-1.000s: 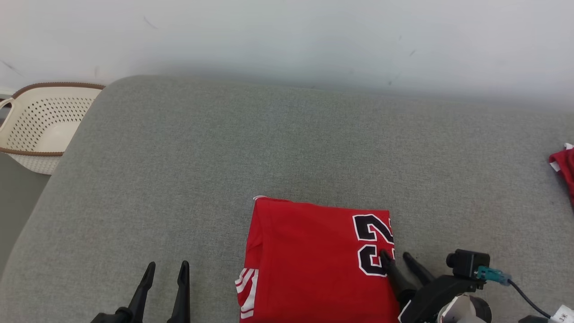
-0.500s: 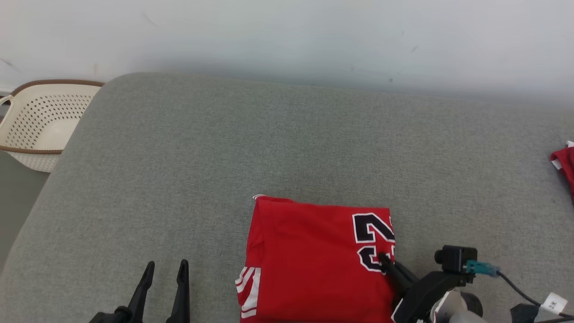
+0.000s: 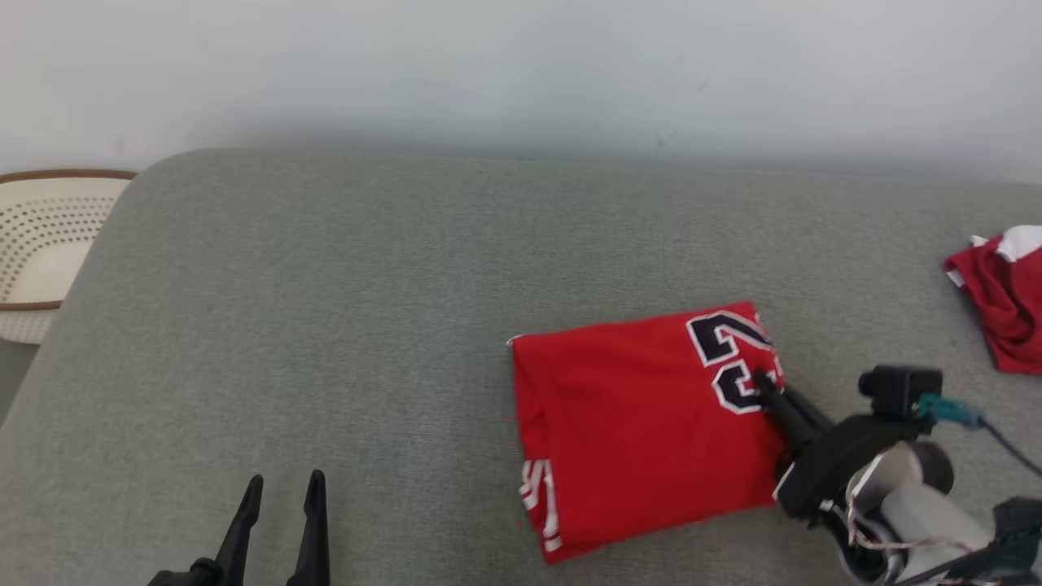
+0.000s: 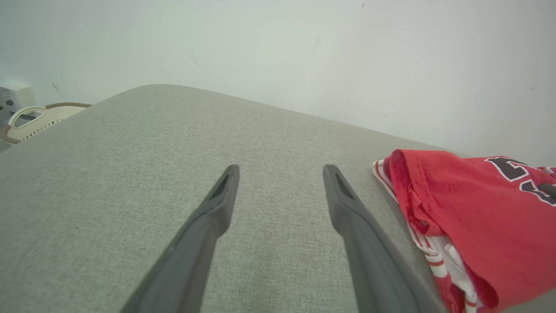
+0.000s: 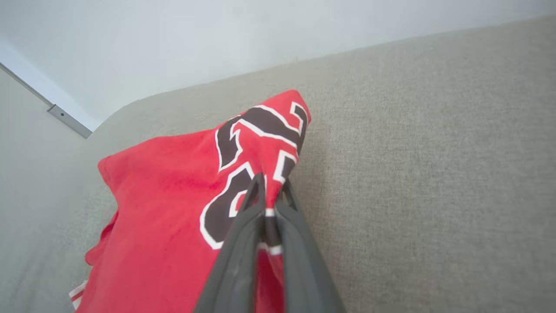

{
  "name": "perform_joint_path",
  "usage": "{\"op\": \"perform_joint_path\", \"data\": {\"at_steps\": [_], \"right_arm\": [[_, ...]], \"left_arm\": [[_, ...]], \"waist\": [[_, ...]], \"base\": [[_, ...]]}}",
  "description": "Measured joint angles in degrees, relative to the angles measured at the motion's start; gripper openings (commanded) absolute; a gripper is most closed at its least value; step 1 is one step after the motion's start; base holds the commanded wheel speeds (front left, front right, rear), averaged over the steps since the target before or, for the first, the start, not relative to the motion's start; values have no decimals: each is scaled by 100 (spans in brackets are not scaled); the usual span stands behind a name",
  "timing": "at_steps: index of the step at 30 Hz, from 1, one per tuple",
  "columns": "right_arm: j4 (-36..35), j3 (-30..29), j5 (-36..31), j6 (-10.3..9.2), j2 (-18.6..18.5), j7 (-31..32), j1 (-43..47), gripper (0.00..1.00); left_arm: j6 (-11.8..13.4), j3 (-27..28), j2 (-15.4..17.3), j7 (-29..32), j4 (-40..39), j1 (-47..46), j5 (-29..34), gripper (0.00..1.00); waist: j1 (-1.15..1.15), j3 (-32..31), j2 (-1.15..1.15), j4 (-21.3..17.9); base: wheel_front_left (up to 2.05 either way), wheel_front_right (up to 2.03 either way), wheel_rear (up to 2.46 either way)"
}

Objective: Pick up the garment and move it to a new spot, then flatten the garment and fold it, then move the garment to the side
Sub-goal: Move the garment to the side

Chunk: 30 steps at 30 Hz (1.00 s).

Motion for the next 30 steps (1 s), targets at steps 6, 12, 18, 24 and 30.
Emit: {"op": "perform_joint_path", "data": {"at_steps": [6, 12, 18, 24, 30], "right_arm": [[-135, 8, -216, 0, -435, 315, -502, 0], [-177, 116, -520, 0, -977, 617, -1231, 0], [41, 234, -558, 0, -1439, 762, -1912, 0], [336, 411, -495, 0, -1894, 812, -2453, 0], [682, 645, -489, 1, -2420, 793, -3120, 0]], "left_arm": [[-4, 32, -1, 1, -63, 14, 35, 100], [-51, 135, -1, -1, -165, -126, 163, 100], [-132, 287, -1, 1, -282, -276, 339, 100], [-211, 447, -1, 0, -408, -368, 472, 100], [-300, 554, 8, 0, -578, -475, 660, 100]], "waist": [[0, 91, 0, -258], [1, 371, 0, -488], [2, 697, 1, -709], [2, 981, 0, -881], [1, 1276, 1, -991]], "base": [[0, 0, 0], [0, 0, 0], [0, 0, 0], [0, 0, 0], [0, 0, 0]]}}
